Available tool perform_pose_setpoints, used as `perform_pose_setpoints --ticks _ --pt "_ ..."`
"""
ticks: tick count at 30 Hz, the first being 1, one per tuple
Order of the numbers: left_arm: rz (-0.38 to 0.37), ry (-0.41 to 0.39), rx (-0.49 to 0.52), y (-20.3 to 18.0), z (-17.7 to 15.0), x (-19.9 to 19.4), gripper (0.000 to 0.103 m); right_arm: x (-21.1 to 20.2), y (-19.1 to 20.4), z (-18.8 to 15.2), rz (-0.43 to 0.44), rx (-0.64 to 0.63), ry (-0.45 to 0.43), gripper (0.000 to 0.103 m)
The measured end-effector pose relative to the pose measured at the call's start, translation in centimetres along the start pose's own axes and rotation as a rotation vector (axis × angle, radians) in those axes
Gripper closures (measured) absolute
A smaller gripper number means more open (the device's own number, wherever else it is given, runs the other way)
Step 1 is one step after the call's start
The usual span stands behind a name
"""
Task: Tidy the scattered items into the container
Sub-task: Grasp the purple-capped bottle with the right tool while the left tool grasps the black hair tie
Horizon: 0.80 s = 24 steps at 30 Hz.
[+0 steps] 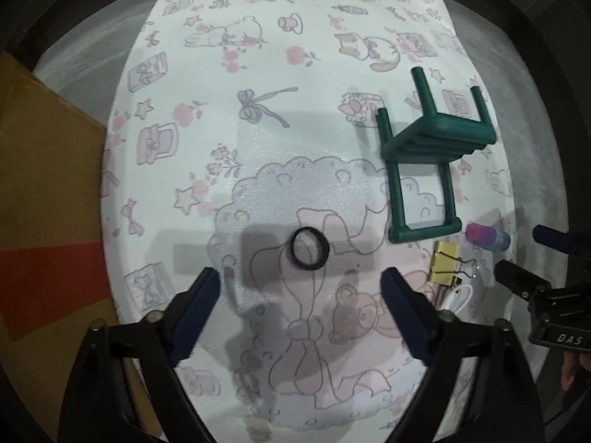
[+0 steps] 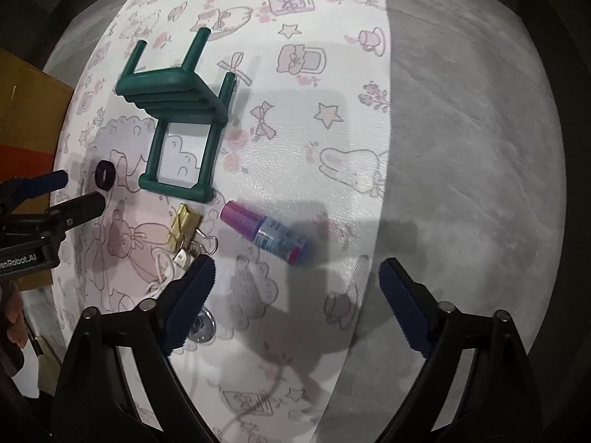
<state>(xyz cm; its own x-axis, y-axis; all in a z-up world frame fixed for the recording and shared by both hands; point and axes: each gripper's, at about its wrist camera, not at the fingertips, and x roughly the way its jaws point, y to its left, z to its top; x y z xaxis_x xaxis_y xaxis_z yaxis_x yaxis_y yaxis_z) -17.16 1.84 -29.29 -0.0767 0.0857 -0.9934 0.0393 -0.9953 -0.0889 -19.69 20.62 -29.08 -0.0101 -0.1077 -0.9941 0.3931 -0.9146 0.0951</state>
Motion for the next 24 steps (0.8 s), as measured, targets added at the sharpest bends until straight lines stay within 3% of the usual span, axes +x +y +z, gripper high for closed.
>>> perform_pose_setpoints --ticks 4,6,9,11,13,17,24 --pt "-0.013 0.014 0.009 -0.3 0.4 1.0 0.036 1.3 0.5 0.4 0.001 -0.032 0.019 0.021" --pt "-0.007 0.012 0.019 -0.5 0.5 1.2 0.038 1.7 0.7 0.6 -0.002 -0.044 0.021 0.029" --pt "0.022 0.007 0.044 -0.9 0.7 1.2 0.041 1.7 1.0 0.8 -0.019 -0.058 0.008 0.032" --pt "0.053 0.002 0.054 -1.0 0.8 1.2 0.052 1.8 1.4 0.9 -0.04 -0.065 0.014 0.034" --pt "0.091 -0.004 0.054 -0.9 0.8 1.1 0.071 1.7 1.9 0.9 -0.065 -0.087 0.016 0.041" --pt "0.079 0.007 0.047 -0.6 0.8 1.0 0.08 1.4 2.7 1.1 -0.074 -0.109 0.023 0.084" --pt "-0.01 0.04 0.02 0.3 0.0 0.8 0.085 1.0 3.2 0.9 -0.05 -0.072 0.043 0.084"
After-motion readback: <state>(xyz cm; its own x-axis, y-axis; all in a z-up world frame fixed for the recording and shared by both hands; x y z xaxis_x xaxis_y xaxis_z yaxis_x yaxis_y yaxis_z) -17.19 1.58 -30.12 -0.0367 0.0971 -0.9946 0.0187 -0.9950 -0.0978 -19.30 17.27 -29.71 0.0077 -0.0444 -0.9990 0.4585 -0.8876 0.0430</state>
